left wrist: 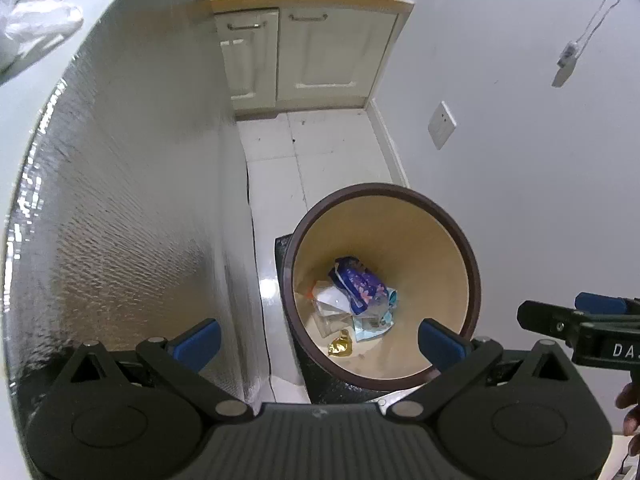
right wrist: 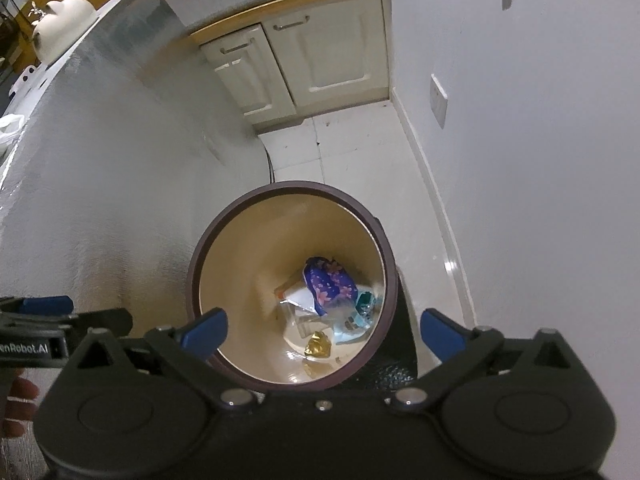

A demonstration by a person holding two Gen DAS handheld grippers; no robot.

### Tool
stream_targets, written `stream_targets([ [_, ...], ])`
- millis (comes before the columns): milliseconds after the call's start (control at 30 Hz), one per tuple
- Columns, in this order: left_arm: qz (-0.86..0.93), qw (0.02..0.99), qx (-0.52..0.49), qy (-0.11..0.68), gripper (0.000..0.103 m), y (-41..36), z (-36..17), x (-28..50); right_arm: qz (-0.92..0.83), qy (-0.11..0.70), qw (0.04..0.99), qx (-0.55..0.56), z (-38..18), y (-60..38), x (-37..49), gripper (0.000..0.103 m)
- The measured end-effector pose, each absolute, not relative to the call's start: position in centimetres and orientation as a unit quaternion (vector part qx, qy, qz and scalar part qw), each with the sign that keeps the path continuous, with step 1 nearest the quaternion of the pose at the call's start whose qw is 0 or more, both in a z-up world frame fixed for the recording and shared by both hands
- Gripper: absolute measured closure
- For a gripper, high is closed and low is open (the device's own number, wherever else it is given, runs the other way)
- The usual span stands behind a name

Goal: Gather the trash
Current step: 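Lift both tools from the bin back toward the table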

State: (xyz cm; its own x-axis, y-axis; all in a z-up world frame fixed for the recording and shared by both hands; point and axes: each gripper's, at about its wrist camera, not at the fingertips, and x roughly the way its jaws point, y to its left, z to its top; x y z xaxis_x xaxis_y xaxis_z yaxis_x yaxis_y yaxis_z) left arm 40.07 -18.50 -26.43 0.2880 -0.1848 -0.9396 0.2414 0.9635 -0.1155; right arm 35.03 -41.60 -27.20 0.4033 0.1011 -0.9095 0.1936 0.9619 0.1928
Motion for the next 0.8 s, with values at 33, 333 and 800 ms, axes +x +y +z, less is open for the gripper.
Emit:
stream_targets([
  [33, -0.134, 0.804, 0.024, 0.579, 0.0, -18.5, -26.1, 39.9, -0.029, 0.544, 0.828, 0.133, -26.9, -41.6, 34.8, 0.0],
  [333, -0.144, 0.821, 0.016, 0.553, 0.0, -17.9, -22.6, 37.9, -0.043, 0.519, 0.845, 0.118, -23.3, -41.3, 32.9, 0.0],
  [800, -0.166, 0.854, 0.007, 0.492, 0.0, -14.5, -15.4, 32.3, -0.058, 0.462, 0.879, 0.105, -16.1, -38.8, 27.8, 0.0],
])
